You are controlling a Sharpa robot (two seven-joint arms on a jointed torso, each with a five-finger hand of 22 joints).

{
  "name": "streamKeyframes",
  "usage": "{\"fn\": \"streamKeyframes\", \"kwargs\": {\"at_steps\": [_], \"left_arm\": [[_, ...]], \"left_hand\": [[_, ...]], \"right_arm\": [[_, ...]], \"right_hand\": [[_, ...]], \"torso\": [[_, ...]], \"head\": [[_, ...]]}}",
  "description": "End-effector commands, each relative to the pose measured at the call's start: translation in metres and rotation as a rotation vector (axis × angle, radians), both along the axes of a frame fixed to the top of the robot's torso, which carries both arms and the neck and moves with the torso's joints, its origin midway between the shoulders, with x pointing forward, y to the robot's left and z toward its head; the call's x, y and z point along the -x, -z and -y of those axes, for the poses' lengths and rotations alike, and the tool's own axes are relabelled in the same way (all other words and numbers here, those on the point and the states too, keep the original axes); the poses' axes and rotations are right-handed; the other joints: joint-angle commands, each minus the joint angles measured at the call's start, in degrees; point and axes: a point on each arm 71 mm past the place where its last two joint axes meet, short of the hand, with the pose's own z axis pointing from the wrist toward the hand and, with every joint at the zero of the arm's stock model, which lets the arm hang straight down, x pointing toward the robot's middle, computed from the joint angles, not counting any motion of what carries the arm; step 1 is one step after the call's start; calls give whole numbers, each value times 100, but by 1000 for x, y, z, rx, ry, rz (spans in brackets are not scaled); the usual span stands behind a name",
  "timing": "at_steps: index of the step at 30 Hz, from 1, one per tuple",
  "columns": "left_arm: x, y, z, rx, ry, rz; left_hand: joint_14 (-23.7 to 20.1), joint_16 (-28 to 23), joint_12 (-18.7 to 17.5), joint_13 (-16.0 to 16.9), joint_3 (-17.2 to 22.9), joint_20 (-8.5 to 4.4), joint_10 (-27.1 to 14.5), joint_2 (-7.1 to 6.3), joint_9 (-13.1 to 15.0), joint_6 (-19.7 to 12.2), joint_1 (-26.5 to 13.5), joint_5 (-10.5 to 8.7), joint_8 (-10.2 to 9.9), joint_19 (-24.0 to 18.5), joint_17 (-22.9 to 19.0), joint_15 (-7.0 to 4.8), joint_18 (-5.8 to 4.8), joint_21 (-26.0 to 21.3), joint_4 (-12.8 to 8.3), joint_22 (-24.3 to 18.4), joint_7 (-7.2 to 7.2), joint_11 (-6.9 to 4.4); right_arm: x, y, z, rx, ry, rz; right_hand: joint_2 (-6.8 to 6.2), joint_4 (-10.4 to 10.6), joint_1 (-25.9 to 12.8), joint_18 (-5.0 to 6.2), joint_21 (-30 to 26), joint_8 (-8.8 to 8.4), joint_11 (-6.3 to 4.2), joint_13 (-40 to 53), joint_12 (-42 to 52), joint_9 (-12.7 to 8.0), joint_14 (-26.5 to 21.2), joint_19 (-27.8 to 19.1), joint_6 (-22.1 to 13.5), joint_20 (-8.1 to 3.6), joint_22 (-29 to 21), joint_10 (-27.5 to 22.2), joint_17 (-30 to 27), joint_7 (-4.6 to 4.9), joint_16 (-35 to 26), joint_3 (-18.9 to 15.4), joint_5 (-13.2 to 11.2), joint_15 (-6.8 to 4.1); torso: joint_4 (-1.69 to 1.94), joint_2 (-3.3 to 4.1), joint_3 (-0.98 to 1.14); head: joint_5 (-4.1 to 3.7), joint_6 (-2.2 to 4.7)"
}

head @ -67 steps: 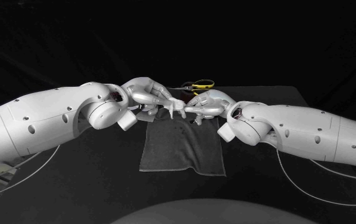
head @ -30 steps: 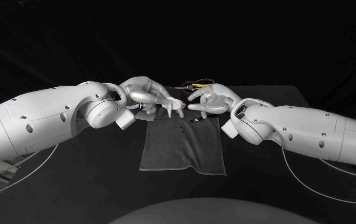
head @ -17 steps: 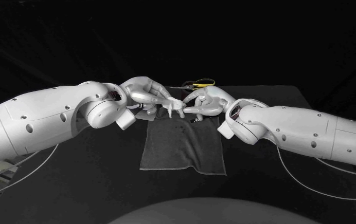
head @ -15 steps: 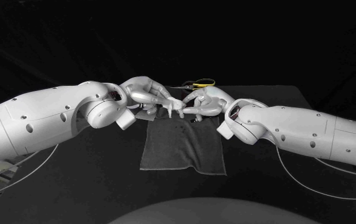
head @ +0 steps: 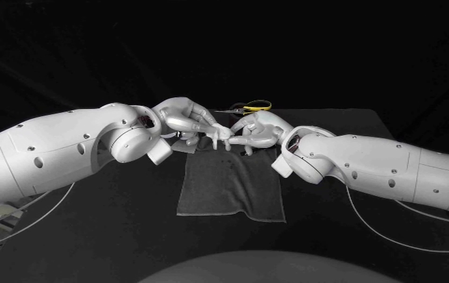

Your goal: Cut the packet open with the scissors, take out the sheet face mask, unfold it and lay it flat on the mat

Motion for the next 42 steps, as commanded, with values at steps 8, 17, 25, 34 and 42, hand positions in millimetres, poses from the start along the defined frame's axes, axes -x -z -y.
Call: {"fn": "streamKeyframes", "kwargs": {"at_steps": [8,17,25,34,42], "left_arm": [[-1,-1,0,10,9,3],[-1,-1,-3,8,1,4],[-2,2,-11,-6,-25,1],[3,8,-12,-14,1,-23],[12,13,-5,-17,79,-43]], "left_hand": [[39,-15,24,8,27,13,34,54,9,28,-29,19,18,39,1,1,-1,37,-3,5,-1,-23],[39,-15,24,8,27,13,34,54,9,28,-29,19,18,39,1,1,-1,37,-3,5,-1,-23],[39,-19,25,11,29,14,33,55,12,28,-49,18,21,37,-3,1,0,34,-2,0,1,-21],[-29,-77,-4,13,-198,51,-54,-88,9,-106,-286,13,-19,-91,-100,34,19,-119,84,-137,14,-7],[-1251,-748,-328,-106,-1507,355,-766,-513,-347,-1114,-710,10,-660,-1027,-1473,345,210,-1325,559,-1174,262,307]], "right_arm": [[-1,-4,0,-55,28,24],[0,-11,6,-107,80,82],[4,-17,15,-127,104,127],[2,-25,27,-104,127,165],[-1,-33,25,-50,106,210]], "right_hand": [[502,-28,249,35,473,477,-330,477,450,169,309,331,774,-192,168,652,375,-405,363,325,-2,-292],[536,-212,265,-108,1409,801,-449,934,778,324,584,745,809,-352,503,1198,795,-507,694,748,-1,-423],[492,-257,196,-135,1598,883,-465,989,803,358,627,814,801,-373,579,1271,870,-519,748,877,-1,-441],[480,-271,173,-140,1635,908,-468,1014,816,368,636,829,801,-378,595,1297,884,-522,757,920,-1,-445],[469,-284,155,-141,1644,925,-472,1014,811,374,642,836,800,-382,602,1306,890,-525,760,955,-1,-448]], "torso": [[1,1,1],[-4,2,3],[-3,1,13],[-5,-6,3],[8,2,0]], "head": [[-7,-5],[-4,-6],[7,16],[-7,56],[-23,84]]}}
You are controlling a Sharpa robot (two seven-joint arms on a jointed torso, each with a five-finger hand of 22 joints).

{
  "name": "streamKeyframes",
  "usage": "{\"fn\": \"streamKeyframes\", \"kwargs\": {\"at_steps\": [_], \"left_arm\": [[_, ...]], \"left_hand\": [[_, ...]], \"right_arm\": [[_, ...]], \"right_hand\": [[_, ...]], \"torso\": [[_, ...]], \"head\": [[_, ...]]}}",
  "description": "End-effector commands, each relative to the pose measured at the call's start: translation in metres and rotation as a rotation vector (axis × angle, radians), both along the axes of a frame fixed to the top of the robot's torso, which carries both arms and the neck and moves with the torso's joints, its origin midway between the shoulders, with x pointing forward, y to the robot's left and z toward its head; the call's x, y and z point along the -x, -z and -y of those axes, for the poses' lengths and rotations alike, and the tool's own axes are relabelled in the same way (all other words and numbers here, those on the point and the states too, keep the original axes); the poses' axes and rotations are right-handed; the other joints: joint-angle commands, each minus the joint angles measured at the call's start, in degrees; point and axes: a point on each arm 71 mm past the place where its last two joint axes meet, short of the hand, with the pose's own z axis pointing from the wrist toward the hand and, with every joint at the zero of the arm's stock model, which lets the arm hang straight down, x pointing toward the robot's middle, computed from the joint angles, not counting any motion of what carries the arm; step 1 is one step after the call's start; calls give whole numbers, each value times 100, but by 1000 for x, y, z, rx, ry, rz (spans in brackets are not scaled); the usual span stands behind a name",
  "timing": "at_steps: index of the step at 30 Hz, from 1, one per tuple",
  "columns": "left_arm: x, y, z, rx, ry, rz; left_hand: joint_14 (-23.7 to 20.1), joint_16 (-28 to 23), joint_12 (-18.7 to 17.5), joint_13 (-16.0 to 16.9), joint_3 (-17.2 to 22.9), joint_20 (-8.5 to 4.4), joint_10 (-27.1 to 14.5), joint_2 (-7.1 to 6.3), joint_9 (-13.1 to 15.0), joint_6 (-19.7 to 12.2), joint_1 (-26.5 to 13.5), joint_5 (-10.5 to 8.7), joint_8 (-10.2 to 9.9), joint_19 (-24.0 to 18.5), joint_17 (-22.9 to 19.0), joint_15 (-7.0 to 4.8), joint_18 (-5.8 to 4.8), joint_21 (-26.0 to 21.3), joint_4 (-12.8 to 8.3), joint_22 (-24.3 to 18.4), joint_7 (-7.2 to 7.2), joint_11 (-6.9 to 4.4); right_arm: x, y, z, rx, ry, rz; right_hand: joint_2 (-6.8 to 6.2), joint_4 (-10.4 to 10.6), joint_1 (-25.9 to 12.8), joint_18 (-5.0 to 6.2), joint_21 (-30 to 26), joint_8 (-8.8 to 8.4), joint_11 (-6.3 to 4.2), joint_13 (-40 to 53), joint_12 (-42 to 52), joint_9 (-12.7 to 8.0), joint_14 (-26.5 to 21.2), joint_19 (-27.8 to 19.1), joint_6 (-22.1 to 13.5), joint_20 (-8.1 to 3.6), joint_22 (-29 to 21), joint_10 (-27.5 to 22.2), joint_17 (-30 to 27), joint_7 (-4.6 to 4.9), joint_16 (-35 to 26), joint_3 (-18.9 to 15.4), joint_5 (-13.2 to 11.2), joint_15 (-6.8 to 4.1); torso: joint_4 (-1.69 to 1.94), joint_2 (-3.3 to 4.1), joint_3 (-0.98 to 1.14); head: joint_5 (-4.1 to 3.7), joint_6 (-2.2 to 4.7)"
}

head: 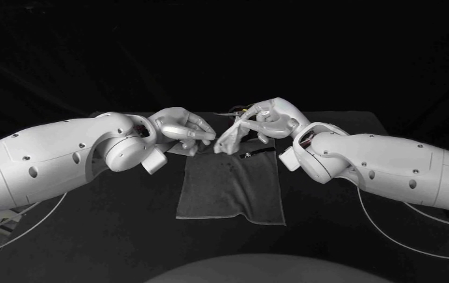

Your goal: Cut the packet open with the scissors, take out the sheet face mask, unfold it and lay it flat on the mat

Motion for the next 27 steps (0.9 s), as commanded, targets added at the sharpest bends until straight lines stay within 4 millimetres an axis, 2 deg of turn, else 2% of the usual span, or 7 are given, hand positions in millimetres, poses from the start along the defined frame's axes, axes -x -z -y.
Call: {"fn": "streamKeyframes", "kwargs": {"at_steps": [1,2,3,6,10,14,27], "left_arm": [[5,0,6,5,70,-5],[5,0,6,5,70,-2],[5,0,6,6,69,2],[4,0,6,4,62,9],[1,0,1,-4,28,25],[-3,0,-2,1,-18,43],[-10,-7,7,119,-112,88]], "left_hand": [[-452,-227,-85,-39,-484,55,-239,-47,-72,-219,9,-4,-89,-101,-475,53,62,-153,116,-104,40,45],[-777,-397,-160,-75,-915,97,-470,-32,-105,-351,40,-5,-124,-171,-714,109,54,-240,193,-150,89,96],[-904,-368,-42,-59,-1879,146,-584,266,-127,-429,414,-9,-38,-181,-751,121,74,-336,419,-216,90,82],[-896,-331,31,-57,-2174,140,-572,355,-138,-331,597,-17,41,-147,-778,123,72,-350,570,-233,85,105],[-1427,-499,-72,-215,-3819,274,-1283,487,-259,-721,1193,-11,32,-264,-972,282,64,-474,1232,-291,173,263],[-1473,-476,-24,-244,-4080,296,-1338,462,-268,-742,1089,-6,88,-280,-1013,301,68,-485,1245,-295,182,280],[-1434,-369,200,-293,-3941,268,-1100,924,-304,-319,1117,-14,229,-225,-1114,253,80,-454,1219,-287,152,221]], "right_arm": [[-1,-4,-3,55,-10,48],[-1,-5,-4,62,-13,53],[-1,-6,-5,72,-19,59],[-1,-7,-7,90,-30,70],[0,-9,-10,117,-51,95],[2,-11,-13,145,-83,124],[14,-15,-29,179,-181,168]], "right_hand": [[-11,-21,-54,-50,20,305,-14,-3,18,225,268,46,22,1,5,73,482,-28,19,44,16,-35],[-14,-29,-60,-51,27,313,-15,5,22,228,272,49,21,-1,10,83,489,-30,24,66,17,-37],[-16,-33,-64,-53,40,317,-16,14,28,229,275,54,21,-2,15,90,494,-30,27,74,17,-38],[-24,-44,-74,-56,67,329,-18,26,34,233,281,64,22,-5,26,102,506,-32,36,98,16,-40],[-30,-53,-80,-58,82,337,-20,35,39,236,284,70,22,-7,33,112,510,-34,38,115,16,-42],[-33,-57,-82,-58,83,340,-21,34,37,237,285,71,22,-8,34,113,510,-34,38,123,16,-43],[-40,-68,-87,-59,86,348,-23,37,36,239,287,72,21,-10,37,118,513,-36,39,141,16,-43]], "torso": [[8,7,-6],[7,8,-7],[7,11,-9],[6,11,-8],[7,4,-6],[3,7,-5],[-5,9,-1]], "head": [[-5,12],[-6,16],[-6,15],[-7,10],[-3,6],[5,18],[53,16]]}}
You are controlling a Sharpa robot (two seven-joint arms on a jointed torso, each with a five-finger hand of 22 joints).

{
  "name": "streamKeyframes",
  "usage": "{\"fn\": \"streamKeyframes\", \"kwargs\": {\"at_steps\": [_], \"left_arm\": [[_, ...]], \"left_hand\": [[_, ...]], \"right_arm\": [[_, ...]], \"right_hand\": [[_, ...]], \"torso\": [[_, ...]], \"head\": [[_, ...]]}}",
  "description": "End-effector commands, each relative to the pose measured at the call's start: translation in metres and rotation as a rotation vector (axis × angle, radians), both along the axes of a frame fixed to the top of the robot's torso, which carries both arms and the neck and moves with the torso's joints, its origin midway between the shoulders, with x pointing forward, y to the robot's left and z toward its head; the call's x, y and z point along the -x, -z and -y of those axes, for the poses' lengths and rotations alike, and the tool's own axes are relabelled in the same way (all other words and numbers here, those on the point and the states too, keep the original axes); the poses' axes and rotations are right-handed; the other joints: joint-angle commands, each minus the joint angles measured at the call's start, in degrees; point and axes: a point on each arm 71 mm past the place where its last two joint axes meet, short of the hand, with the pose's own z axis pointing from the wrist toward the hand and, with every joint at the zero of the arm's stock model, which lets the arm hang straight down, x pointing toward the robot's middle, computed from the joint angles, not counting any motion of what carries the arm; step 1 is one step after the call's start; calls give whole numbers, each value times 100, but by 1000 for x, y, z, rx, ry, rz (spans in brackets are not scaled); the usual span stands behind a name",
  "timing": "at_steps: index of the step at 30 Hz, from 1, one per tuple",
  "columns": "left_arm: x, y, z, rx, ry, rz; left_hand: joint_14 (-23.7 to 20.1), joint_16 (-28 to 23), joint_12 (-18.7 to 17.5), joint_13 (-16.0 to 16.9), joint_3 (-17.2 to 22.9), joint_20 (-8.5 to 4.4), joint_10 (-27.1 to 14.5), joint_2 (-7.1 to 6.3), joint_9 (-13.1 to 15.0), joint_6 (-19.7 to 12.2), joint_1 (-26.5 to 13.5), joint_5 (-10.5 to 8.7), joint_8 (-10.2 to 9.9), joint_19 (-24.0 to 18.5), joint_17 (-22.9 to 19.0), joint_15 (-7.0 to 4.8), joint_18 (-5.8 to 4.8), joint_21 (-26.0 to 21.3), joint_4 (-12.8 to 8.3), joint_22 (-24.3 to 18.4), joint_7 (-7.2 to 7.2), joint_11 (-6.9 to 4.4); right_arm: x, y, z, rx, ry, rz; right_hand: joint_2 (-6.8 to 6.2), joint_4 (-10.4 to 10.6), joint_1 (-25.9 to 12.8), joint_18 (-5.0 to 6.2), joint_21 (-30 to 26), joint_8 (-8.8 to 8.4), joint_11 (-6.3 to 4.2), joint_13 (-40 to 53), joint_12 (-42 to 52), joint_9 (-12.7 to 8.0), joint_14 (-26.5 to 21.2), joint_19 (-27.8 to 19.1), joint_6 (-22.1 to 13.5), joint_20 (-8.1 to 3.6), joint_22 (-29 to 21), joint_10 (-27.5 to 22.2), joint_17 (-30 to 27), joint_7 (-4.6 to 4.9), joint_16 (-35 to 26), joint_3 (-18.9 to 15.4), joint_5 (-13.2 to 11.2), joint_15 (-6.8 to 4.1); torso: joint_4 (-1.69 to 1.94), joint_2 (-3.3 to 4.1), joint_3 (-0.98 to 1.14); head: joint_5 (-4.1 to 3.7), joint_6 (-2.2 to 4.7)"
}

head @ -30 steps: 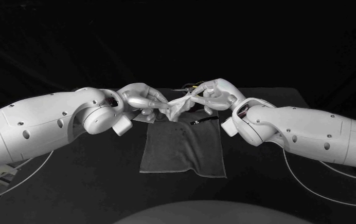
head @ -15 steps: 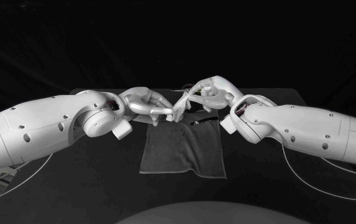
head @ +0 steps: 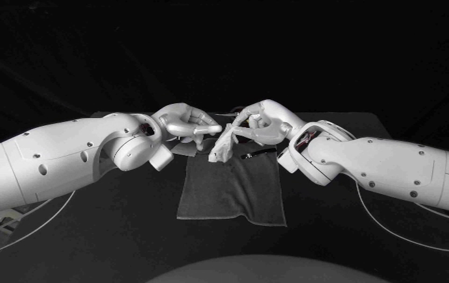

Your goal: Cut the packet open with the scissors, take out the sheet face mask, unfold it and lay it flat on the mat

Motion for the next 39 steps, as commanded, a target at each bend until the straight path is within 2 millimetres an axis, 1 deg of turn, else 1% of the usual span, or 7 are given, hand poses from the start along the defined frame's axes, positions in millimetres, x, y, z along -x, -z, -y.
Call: {"fn": "streamKeyframes", "kwargs": {"at_steps": [1,7,12,18,25,31,39], "left_arm": [[-3,-5,4,79,-48,31],[-3,-5,13,96,-26,18],[-1,-5,18,112,-3,-1],[1,-4,21,126,32,-21],[4,-4,23,132,78,-45],[4,-3,17,129,76,-50],[2,-2,13,109,58,-46]], "left_hand": [[16,54,70,-22,-55,1,136,72,-25,159,-60,-14,33,57,-33,-70,77,4,5,2,119,-31],[102,97,101,-69,-84,-54,331,278,-68,475,0,-14,29,95,-76,-142,80,14,-9,1,-13,-117],[216,128,76,-132,-191,-128,593,484,-172,838,120,-14,-114,140,-124,-228,79,15,-10,-5,-156,-212],[291,126,-28,-210,-375,-191,851,677,-308,1235,299,-13,-356,174,-166,-291,73,-1,-12,-15,-273,-282],[309,125,-116,-254,-588,-215,979,740,-390,1431,355,-14,-530,186,-182,-314,71,-17,-7,-22,-278,-309],[371,162,-129,-249,-913,-242,1109,740,-427,1586,148,-17,-629,228,-173,-346,72,-15,1,-21,-260,-344],[385,170,-132,-245,-987,-250,1125,731,-433,1608,136,-16,-654,242,-170,-353,72,-14,-13,-21,-260,-351]], "right_arm": [[4,-2,-6,35,-49,25],[6,-2,-11,38,-64,27],[7,-2,-15,37,-72,28],[7,-2,-16,37,-75,28],[5,-2,-14,40,-64,32],[4,-2,-12,44,-55,32],[5,-2,-12,42,-58,33]], "right_hand": [[36,2,-12,-12,22,317,11,8,38,238,289,32,18,-10,4,43,526,-9,34,39,21,-45],[36,2,-12,-12,22,317,11,8,38,238,289,32,18,-10,4,43,526,-9,34,39,21,-45],[36,2,-12,-12,22,317,11,8,38,238,289,32,18,-10,4,43,526,-9,34,39,21,-45],[30,-6,-20,-10,9,323,11,13,38,240,288,28,17,-12,2,49,520,-9,27,57,21,-45],[30,-6,-20,-10,9,323,11,13,38,240,288,28,17,-12,2,49,520,-9,27,57,21,-45],[27,-10,-26,-12,18,327,11,20,42,242,291,30,16,-12,6,55,525,-9,31,67,21,-45],[24,-12,-30,-12,18,330,11,26,46,242,292,31,16,-13,7,59,529,-9,34,73,21,-45]], "torso": [[1,0,3],[-2,1,1],[7,0,5],[4,-1,-4],[9,-1,-1],[6,0,-1],[6,1,-1]], "head": [[13,-3],[21,-14],[20,-11],[8,-29],[6,-37],[2,-30],[1,-31]]}}
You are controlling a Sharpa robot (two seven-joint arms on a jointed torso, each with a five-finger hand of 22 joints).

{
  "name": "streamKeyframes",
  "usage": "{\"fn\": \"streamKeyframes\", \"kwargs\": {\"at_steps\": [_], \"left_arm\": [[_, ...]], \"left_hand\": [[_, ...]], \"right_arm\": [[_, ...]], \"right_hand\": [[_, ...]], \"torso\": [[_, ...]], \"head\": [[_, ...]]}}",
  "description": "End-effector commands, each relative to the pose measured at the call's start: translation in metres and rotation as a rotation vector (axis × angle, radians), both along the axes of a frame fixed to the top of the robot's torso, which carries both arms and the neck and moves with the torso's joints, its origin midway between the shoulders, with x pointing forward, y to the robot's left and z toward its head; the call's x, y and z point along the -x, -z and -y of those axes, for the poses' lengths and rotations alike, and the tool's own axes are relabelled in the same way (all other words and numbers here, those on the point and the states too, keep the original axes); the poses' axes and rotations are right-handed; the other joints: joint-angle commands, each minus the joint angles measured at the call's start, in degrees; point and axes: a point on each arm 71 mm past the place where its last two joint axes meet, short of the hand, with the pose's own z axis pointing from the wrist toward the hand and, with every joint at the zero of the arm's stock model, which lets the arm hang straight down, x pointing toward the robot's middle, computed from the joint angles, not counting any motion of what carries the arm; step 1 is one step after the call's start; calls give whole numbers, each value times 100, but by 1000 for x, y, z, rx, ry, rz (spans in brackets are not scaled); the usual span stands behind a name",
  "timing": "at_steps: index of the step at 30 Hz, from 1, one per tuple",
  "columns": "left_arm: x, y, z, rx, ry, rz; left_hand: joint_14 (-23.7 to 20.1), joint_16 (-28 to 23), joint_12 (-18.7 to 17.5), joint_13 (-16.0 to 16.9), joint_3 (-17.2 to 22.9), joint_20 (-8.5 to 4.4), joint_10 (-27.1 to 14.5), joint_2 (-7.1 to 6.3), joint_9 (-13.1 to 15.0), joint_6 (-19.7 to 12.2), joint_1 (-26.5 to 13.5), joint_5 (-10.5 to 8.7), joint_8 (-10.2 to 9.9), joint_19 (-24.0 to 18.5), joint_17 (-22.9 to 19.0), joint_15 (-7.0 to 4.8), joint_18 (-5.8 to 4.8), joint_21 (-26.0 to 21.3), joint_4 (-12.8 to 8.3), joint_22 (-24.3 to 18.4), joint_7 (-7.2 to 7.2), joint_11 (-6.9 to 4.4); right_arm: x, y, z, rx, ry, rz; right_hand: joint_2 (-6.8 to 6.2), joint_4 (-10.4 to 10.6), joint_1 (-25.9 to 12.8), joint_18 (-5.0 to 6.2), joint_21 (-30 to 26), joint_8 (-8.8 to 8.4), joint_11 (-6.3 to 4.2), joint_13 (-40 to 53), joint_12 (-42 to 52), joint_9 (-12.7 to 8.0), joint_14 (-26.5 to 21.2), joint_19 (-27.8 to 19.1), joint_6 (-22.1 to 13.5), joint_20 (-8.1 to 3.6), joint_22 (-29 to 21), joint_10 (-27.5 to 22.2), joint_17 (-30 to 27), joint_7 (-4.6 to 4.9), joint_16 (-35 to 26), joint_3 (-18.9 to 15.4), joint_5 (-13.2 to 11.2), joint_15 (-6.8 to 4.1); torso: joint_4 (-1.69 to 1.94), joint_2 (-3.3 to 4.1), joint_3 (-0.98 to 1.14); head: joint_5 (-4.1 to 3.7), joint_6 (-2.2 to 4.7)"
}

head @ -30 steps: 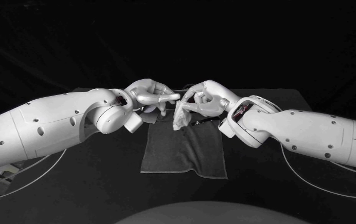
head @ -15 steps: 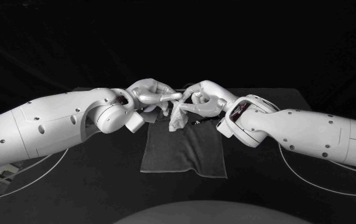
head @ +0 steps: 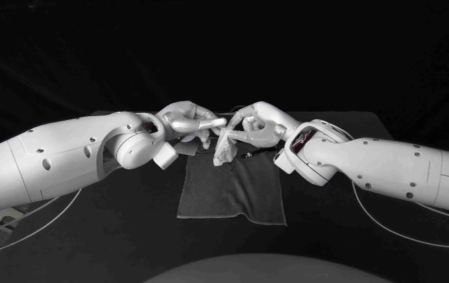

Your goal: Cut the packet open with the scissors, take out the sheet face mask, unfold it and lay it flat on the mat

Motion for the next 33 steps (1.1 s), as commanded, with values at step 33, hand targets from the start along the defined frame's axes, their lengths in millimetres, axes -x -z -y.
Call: {"fn": "streamKeyframes", "kwargs": {"at_steps": [33], "left_arm": [[2,0,4,-99,56,75]], "left_hand": [[125,24,-128,9,-135,-79,188,327,-8,288,1054,-8,-143,125,5,-78,87,-23,-97,-9,-91,-44]], "right_arm": [[-1,0,-1,-12,10,-7]], "right_hand": [[44,-10,-21,31,27,244,-2,8,27,245,297,35,44,-16,17,48,532,16,28,62,27,-47]], "torso": [[-3,-3,1]], "head": [[-1,-22]]}}
